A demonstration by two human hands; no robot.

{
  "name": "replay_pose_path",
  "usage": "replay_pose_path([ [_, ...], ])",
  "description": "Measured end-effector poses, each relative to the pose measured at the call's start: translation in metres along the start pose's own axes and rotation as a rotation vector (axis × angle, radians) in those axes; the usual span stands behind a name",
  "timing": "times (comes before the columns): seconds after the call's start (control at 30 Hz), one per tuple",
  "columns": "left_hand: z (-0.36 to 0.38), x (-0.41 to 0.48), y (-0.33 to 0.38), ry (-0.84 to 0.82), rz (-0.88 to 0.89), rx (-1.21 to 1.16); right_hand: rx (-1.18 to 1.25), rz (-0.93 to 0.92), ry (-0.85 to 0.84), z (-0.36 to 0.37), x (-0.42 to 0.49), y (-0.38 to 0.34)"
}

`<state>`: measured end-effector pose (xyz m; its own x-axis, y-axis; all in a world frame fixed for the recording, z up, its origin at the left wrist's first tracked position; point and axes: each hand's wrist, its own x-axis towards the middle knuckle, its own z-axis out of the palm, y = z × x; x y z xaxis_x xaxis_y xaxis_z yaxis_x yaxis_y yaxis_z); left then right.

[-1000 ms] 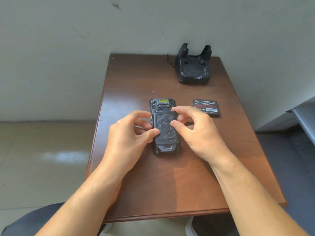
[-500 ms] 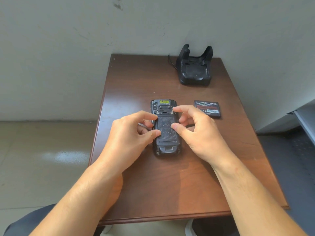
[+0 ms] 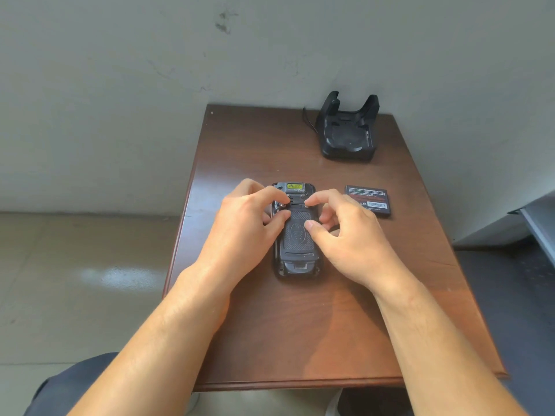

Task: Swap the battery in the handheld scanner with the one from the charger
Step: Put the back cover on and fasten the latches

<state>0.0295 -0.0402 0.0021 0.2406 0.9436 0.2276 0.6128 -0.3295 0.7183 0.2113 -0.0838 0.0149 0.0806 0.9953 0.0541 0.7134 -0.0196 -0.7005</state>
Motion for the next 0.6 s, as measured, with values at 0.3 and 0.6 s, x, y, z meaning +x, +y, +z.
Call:
replay_pose_path([
  [0.3,-0.0041,0.0016,-0.0033,-0.082,0.027,0.045,-0.104,0.007,-0.087,-0.0066,0.0047,-0.0045],
  [0.6,-0.0071,0.0052,-0.0078,-0.099,0.037,0.06,-0.13,0.012,-0.105,-0.0078,0.0071,-0.0053],
])
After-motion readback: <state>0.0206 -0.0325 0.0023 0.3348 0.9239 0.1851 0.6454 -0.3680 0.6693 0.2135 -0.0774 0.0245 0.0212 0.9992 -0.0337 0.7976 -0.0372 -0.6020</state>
